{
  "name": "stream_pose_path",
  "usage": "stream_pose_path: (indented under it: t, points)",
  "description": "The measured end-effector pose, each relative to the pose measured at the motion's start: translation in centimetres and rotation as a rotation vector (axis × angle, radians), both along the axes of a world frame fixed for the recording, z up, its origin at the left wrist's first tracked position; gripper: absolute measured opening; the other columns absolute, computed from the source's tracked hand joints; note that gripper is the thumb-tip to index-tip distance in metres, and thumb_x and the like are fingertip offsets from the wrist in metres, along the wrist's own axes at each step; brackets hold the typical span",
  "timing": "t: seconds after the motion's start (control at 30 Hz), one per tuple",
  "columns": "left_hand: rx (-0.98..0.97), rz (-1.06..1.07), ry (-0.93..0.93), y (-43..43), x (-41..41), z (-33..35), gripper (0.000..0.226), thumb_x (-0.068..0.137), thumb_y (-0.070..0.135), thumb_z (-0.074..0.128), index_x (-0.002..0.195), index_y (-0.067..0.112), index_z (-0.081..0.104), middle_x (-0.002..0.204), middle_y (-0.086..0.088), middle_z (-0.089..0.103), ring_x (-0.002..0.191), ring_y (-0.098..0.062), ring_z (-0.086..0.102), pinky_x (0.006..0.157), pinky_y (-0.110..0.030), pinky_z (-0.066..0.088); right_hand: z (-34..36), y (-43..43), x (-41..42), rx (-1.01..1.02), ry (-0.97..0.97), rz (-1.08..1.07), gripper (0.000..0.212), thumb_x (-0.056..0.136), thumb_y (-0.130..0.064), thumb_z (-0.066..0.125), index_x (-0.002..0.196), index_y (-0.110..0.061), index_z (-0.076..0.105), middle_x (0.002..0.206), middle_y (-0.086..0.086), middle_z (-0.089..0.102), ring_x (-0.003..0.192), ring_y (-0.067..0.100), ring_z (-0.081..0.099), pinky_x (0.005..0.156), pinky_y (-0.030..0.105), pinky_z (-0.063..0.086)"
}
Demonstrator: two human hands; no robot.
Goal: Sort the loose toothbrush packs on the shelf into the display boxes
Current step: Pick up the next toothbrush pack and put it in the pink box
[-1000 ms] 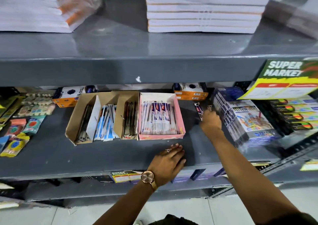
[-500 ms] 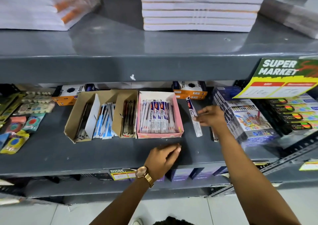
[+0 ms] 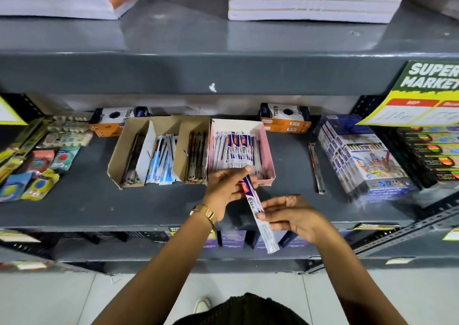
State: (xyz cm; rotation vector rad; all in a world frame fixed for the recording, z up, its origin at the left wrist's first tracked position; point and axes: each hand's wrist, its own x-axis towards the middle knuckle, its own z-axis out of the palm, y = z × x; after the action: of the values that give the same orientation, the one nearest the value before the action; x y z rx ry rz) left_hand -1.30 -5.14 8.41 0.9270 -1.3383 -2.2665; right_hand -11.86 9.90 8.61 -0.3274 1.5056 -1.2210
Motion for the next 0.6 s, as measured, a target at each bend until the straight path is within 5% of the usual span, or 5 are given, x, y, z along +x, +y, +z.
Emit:
stream_pose_path:
  t: [0.3, 0.6]
  points:
    - [0.015, -0.023, -0.086, 0.3, 1.4, -1.2, 0.023, 0.088, 0.014, 0.067, 0.106, 0.0, 0.065, 0.082, -0.01, 0.076, 0.071, -0.021, 0.074, 0.057, -0.026, 0.058, -1.7, 0.5, 1.6, 0.022, -0.011, 0.0, 0.022, 0.068, 0.007, 0.077, 0.087, -0.004, 0.073, 0.074, 0.008, 0.079, 0.065, 0.017, 0.075, 0.051, 0.02, 0.058]
    - [-0.007, -0.007, -0.035, 0.0, 1.6, -1.3, 0.014, 0.088, 0.015, 0.067, 0.096, 0.004, 0.069, 0.08, -0.008, 0.078, 0.076, -0.022, 0.074, 0.069, -0.03, 0.06, -1.5, 0.4, 1.8, 0.007, 0.007, 0.004, 0.02, 0.07, 0.009, 0.076, 0.083, -0.006, 0.074, 0.072, 0.005, 0.078, 0.065, 0.014, 0.075, 0.052, 0.018, 0.057]
